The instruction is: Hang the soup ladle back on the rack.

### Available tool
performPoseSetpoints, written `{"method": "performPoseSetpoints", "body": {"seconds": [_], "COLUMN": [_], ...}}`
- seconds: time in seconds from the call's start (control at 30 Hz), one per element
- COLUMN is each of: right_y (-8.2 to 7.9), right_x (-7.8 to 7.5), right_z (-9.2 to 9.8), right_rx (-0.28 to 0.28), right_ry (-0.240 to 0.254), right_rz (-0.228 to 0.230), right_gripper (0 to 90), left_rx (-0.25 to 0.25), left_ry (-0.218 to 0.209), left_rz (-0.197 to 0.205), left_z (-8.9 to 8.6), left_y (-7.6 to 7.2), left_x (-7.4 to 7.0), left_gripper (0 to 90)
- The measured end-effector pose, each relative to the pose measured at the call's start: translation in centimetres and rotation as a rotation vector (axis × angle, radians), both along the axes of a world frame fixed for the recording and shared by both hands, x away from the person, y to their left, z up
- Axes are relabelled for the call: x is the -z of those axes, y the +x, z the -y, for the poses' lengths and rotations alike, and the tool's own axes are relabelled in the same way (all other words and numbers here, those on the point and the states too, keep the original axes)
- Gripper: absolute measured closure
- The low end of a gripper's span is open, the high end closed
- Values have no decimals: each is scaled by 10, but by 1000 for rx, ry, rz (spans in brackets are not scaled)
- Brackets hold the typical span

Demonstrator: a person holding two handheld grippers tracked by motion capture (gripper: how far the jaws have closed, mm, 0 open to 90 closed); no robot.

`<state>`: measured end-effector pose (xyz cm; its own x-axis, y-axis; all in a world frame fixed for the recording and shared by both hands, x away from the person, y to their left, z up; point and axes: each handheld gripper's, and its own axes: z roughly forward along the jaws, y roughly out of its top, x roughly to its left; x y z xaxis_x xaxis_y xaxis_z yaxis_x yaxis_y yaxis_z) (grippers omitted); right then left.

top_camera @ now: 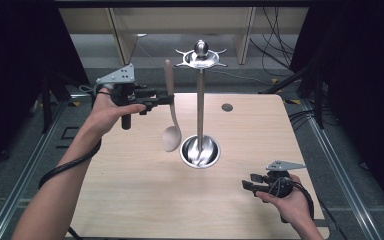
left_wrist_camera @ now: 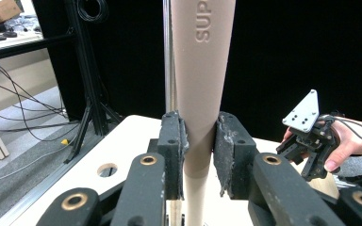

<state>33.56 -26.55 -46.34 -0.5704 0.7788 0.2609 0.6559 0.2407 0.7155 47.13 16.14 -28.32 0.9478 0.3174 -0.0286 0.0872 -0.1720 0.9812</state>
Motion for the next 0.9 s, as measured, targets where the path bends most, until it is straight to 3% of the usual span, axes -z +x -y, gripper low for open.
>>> {"method": "performPoseSetpoints", "body": {"seconds": [0.9], "right_y": [1], "right_x": [1], "right_z": [0], "right_rx": [-2], "right_ry": [26], "right_rz": [-4], "right_gripper": [515], "left_rx": [15], "left_ry": [25], "left_rz": [-16], "left_z": [8], "left_y": [3], "left_x": [-1], "left_gripper": [728]}}
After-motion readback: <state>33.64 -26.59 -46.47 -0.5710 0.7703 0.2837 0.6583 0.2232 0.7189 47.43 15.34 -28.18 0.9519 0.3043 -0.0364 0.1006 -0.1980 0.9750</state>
